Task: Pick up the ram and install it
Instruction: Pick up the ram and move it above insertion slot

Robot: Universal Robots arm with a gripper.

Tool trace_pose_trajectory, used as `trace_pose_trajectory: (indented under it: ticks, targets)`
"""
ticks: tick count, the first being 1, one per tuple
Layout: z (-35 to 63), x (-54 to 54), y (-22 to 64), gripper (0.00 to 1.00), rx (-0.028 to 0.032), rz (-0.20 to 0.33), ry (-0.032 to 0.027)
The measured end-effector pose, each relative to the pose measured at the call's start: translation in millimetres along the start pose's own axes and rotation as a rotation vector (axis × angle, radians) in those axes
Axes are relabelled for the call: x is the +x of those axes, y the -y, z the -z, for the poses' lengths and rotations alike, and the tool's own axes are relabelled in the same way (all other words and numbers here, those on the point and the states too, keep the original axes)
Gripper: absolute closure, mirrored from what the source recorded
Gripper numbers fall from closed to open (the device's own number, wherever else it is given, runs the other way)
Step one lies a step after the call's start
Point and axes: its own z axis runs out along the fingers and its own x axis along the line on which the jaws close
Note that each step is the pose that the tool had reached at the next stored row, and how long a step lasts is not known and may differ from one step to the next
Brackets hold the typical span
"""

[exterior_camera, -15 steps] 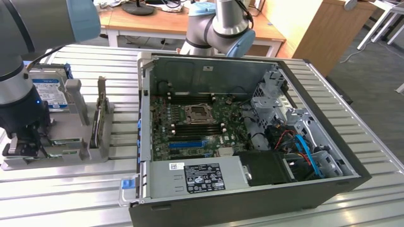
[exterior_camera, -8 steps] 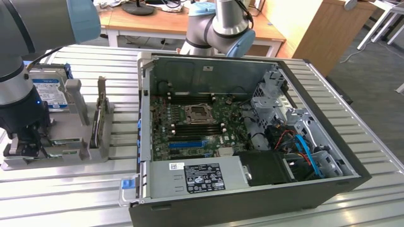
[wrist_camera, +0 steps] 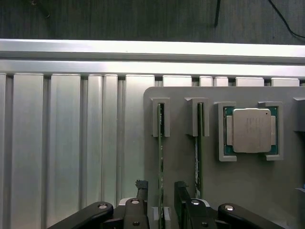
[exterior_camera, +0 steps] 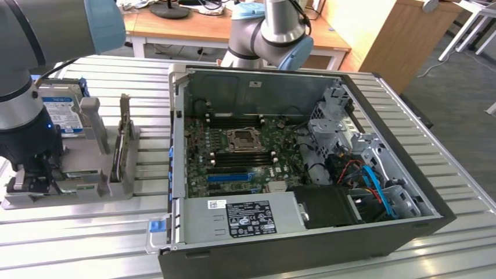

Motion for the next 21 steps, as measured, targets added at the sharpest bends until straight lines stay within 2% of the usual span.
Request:
trace_pose_trajectory:
  ticks: [12, 21]
  targets:
    - [0.2, 3.0, 10.5, 0.64, 0.0, 0.0, 0.0001]
    - [-2.8, 3.0, 10.7, 0.64, 0.0, 0.0, 0.0]
